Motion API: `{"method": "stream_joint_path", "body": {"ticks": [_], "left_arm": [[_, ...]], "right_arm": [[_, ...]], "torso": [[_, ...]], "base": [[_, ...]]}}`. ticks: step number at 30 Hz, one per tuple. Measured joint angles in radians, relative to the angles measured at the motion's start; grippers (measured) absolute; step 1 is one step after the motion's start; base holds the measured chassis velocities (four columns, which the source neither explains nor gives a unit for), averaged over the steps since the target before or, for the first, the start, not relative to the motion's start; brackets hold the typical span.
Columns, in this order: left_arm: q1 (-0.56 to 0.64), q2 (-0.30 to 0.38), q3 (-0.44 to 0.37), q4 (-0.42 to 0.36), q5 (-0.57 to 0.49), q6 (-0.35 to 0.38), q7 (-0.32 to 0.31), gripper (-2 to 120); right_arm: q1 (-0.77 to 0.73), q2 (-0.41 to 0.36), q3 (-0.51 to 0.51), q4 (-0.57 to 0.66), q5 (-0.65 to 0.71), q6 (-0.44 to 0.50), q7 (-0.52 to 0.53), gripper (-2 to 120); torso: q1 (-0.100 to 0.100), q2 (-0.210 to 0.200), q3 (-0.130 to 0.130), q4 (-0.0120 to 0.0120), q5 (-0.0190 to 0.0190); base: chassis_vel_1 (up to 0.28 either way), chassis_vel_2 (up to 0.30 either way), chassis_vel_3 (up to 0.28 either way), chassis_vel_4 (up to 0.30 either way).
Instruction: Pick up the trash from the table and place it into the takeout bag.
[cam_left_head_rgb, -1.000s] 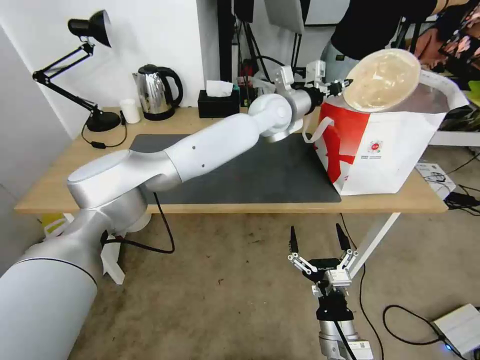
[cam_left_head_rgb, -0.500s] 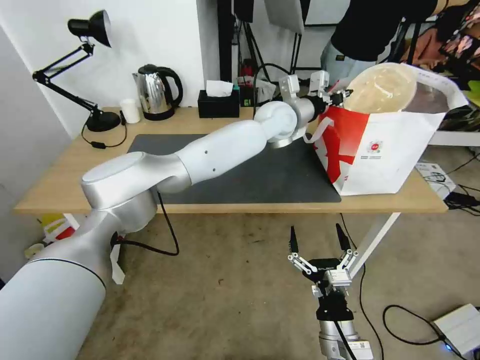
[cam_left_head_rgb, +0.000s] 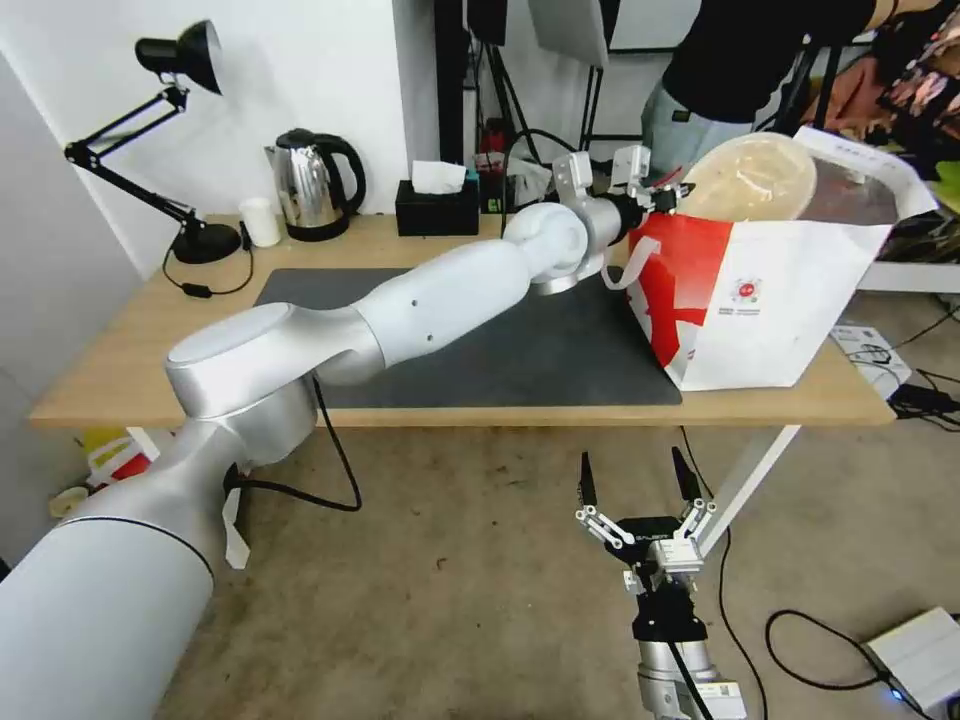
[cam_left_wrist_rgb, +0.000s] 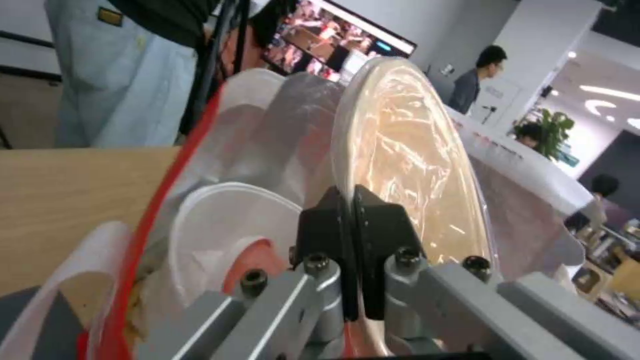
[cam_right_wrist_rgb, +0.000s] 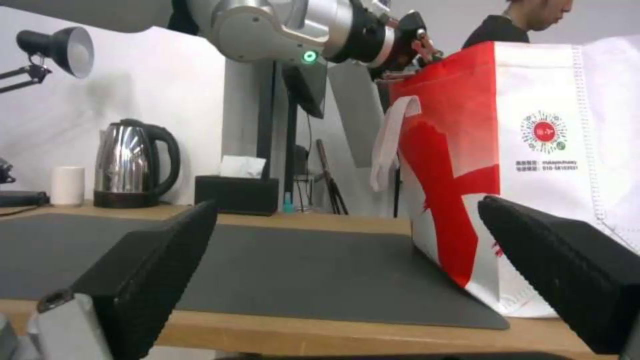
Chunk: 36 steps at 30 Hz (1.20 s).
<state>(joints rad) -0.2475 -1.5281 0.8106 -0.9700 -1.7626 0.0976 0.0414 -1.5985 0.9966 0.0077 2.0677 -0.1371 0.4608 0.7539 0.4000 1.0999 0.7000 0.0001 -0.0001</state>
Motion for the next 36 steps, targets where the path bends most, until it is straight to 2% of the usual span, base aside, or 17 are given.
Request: {"method": "stream_joint_path", "body": {"ticks": [3,7,13,15,17,20,21,26,27,29,31,34,36], "left_arm": [[0.002,0.002,0.006,-0.010,0.022,0.002,0.024,1],[0.001,0.014,0.010,-0.026,0.031,0.001,0.040,18],[-0.003,0.025,0.012,-0.039,0.031,0.001,0.041,32],[-0.010,0.031,0.014,-0.047,0.030,0.000,0.037,46],[-0.014,0.032,0.014,-0.049,0.029,0.000,0.035,49],[-0.026,0.038,0.027,-0.052,0.028,-0.011,0.033,66],[-0.026,0.038,0.027,-0.052,0.028,-0.011,0.033,66],[-0.030,0.053,0.022,-0.073,0.028,-0.030,0.003,86],[-0.030,0.053,0.022,-0.073,0.028,-0.030,0.003,86],[-0.030,0.076,-0.005,-0.101,0.037,-0.037,-0.012,97],[-0.032,0.086,-0.016,-0.115,0.040,-0.038,-0.019,98],[-0.054,0.139,-0.076,-0.189,0.042,-0.044,-0.048,100],[-0.063,0.155,-0.093,-0.207,0.041,-0.047,-0.055,100]], "right_arm": [[0.000,0.000,0.000,0.000,0.000,0.000,0.000,100],[0.000,0.000,0.000,0.000,0.000,0.000,0.000,100],[0.000,0.000,0.000,0.000,0.000,0.000,0.000,100],[0.000,0.000,0.000,0.000,0.000,0.000,0.000,100],[0.000,0.000,0.000,0.000,0.000,0.000,0.000,100],[0.000,0.000,0.000,0.000,0.000,0.000,0.000,100],[0.000,0.000,0.000,0.000,0.000,0.000,0.000,100],[0.000,0.000,0.000,0.000,0.000,0.000,0.000,100],[0.000,0.000,0.000,0.000,0.000,0.000,0.000,100],[0.000,0.000,0.000,0.000,0.000,0.000,0.000,100],[0.000,0.000,0.000,0.000,0.000,0.000,0.000,100],[0.000,0.000,0.000,0.000,0.000,0.000,0.000,100],[0.000,0.000,0.000,0.000,0.000,0.000,0.000,100]], "torso": [[0.000,0.000,0.000,-0.0001,0.0001],[0.000,0.000,0.000,-0.0001,0.0000],[0.000,0.000,0.000,0.0000,0.0001],[0.000,0.000,0.000,-0.0001,0.0001],[0.000,0.000,0.000,-0.0001,0.0000],[0.000,0.000,0.000,-0.0001,0.0001],[0.000,0.000,0.000,-0.0001,0.0001],[0.000,0.000,0.000,-0.0003,0.0001],[0.000,0.000,0.000,-0.0003,0.0001],[0.000,0.000,0.000,-0.0002,0.0001],[0.000,0.000,0.000,0.0000,0.0000],[0.000,0.000,0.000,-0.0001,-0.0001],[0.000,0.000,0.000,-0.0001,-0.0001]], "base": [[0.000,0.000,0.000,0.000],[0.000,0.000,0.000,0.000],[0.000,0.000,0.000,0.000],[0.000,0.000,0.000,0.000],[0.000,0.000,0.000,0.000],[0.000,0.000,0.000,0.000],[0.000,0.000,0.000,0.000],[0.000,0.000,0.000,0.000],[0.000,0.000,0.000,0.000],[0.000,0.000,0.000,0.000],[0.000,0.000,0.000,0.000],[0.000,0.000,0.000,0.000],[0.000,0.000,0.000,0.000]]}}
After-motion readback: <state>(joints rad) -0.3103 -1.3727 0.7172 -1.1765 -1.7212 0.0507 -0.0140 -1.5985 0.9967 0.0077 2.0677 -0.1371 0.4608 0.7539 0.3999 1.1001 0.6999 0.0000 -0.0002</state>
